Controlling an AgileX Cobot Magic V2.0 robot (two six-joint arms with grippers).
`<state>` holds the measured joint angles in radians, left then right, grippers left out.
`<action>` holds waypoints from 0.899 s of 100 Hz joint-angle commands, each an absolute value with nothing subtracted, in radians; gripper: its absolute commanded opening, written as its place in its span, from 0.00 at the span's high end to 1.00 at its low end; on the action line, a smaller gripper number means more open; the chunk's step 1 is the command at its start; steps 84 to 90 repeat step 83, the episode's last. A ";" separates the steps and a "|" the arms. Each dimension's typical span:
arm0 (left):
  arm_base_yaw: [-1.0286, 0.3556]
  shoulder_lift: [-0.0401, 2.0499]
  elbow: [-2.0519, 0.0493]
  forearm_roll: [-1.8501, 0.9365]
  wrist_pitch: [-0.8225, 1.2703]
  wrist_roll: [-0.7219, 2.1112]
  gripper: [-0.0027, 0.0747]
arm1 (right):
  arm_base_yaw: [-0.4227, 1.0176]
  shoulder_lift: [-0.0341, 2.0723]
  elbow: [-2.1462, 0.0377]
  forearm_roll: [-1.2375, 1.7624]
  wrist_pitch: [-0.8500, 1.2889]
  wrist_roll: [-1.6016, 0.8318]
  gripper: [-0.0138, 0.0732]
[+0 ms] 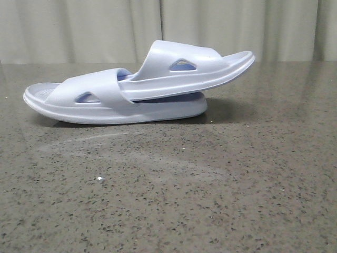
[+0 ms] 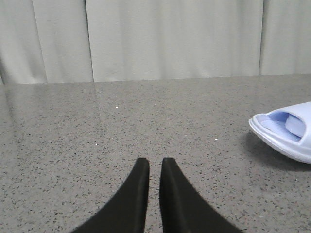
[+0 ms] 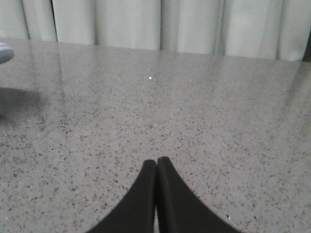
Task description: Insert blue slippers together front up
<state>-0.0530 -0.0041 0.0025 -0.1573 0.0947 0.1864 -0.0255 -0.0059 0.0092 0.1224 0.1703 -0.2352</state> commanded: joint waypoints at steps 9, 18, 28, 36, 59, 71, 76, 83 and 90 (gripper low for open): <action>-0.059 -0.035 0.011 -0.160 0.026 0.185 0.95 | -0.036 -0.029 0.032 0.093 0.140 -0.232 0.93; -0.059 -0.035 0.011 -0.160 0.026 0.185 0.95 | -0.036 -0.029 0.032 0.091 0.159 -0.232 0.93; -0.059 -0.035 0.011 -0.160 0.026 0.185 0.95 | -0.036 -0.029 0.032 0.091 0.163 -0.232 0.93; -0.059 -0.035 0.011 -0.160 0.026 0.185 0.95 | -0.036 -0.029 0.032 0.091 0.163 -0.232 0.93; -0.059 -0.035 0.011 -0.160 0.026 0.185 0.95 | -0.036 -0.029 0.032 0.091 0.163 -0.232 0.93; -0.059 -0.035 0.011 -0.160 0.026 0.185 0.95 | -0.036 -0.029 0.032 0.091 0.163 -0.232 0.93; -0.059 -0.035 0.011 -0.160 0.026 0.185 0.95 | -0.036 -0.029 0.032 0.091 0.163 -0.232 0.93; -0.059 -0.035 0.011 -0.160 0.026 0.185 0.95 | -0.036 -0.029 0.032 0.091 0.163 -0.232 0.93; -0.059 -0.035 0.011 -0.160 0.026 0.185 0.95 | -0.036 -0.029 0.032 0.091 0.163 -0.232 0.93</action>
